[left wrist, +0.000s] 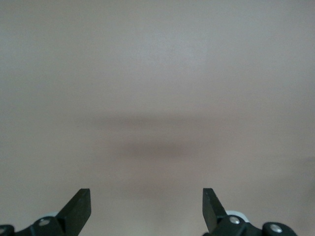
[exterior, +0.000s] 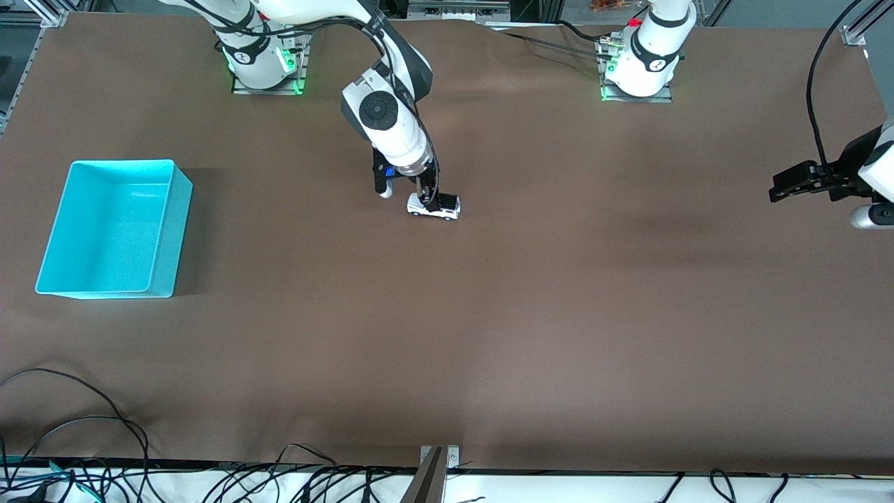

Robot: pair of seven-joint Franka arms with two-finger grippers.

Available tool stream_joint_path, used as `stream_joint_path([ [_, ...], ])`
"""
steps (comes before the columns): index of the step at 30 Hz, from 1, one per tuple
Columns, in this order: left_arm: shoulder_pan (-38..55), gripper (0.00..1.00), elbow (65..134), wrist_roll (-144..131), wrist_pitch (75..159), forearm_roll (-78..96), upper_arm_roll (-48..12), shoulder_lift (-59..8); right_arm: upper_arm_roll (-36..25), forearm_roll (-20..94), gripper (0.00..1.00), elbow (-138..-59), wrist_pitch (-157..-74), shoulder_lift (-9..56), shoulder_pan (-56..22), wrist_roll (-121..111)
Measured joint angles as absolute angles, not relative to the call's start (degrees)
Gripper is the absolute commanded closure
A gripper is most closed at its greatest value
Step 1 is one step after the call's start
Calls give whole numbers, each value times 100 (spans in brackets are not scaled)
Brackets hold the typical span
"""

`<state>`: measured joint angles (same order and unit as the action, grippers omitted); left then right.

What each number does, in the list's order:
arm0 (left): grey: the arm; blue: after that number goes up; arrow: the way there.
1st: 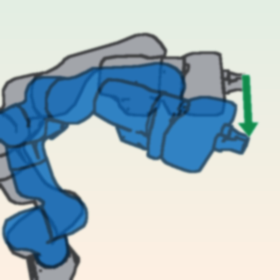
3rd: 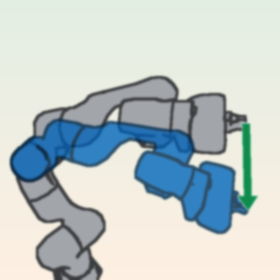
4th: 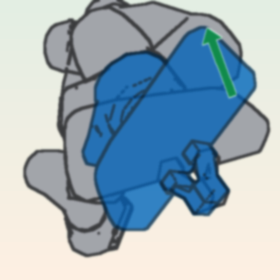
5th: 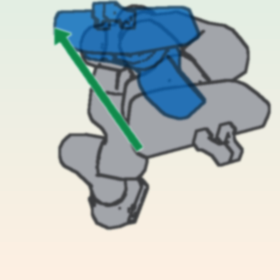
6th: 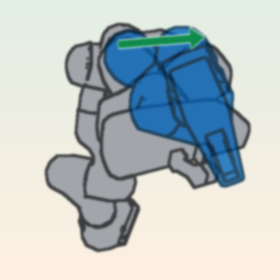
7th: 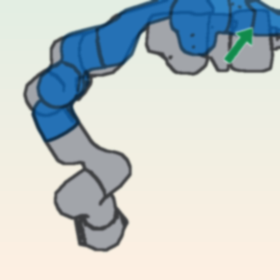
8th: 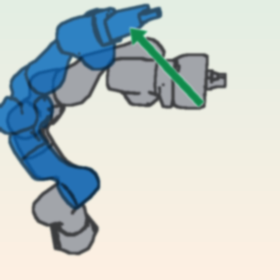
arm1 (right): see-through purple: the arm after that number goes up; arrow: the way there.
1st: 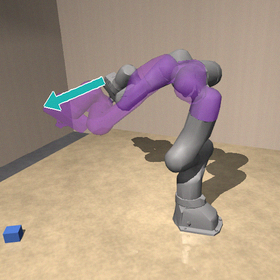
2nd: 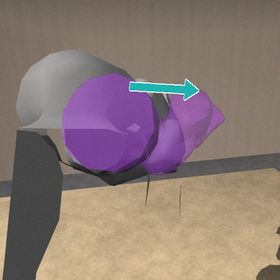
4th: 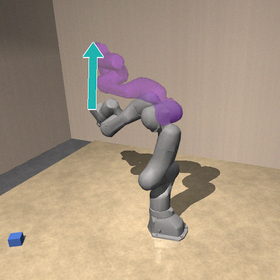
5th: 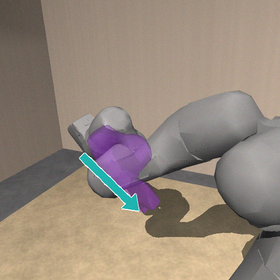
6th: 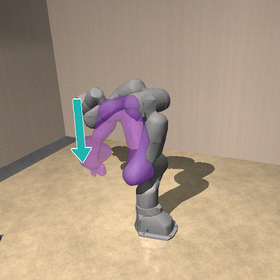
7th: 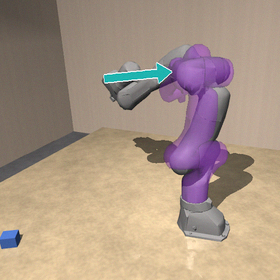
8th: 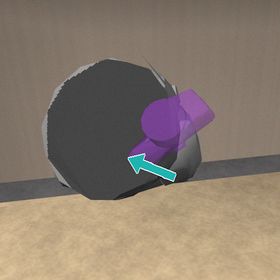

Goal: Wind and store white jeep toy

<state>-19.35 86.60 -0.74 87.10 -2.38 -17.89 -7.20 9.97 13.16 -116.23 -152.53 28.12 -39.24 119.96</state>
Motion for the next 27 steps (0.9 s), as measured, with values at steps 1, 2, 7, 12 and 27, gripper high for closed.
stream_joint_path([
  [1, -1935, 0, 8660, -74, 8710, -238, -1788, -720, 982, 1267, 0, -11609, -15253, 2831, -3924, 12043],
  [2, -1935, 0, 8660, -74, 8710, -238, -1789, -720, 967, 1214, 0, -11597, -15253, 2848, -3924, 12092],
  [7, -1935, 0, 8660, -74, 8710, -238, -1789, -720, 903, 1066, 0, -11532, -15253, 2915, -3923, 12216],
  [12, -1933, 0, 8660, -74, 8710, -238, -1789, -720, 870, 1051, 0, -11473, -15253, 2980, -3922, 12235],
  [27, -1933, 0, 8662, -74, 8710, -237, -1790, -719, 820, 962, 1, -11261, -15253, 3290, -3921, 12250],
])
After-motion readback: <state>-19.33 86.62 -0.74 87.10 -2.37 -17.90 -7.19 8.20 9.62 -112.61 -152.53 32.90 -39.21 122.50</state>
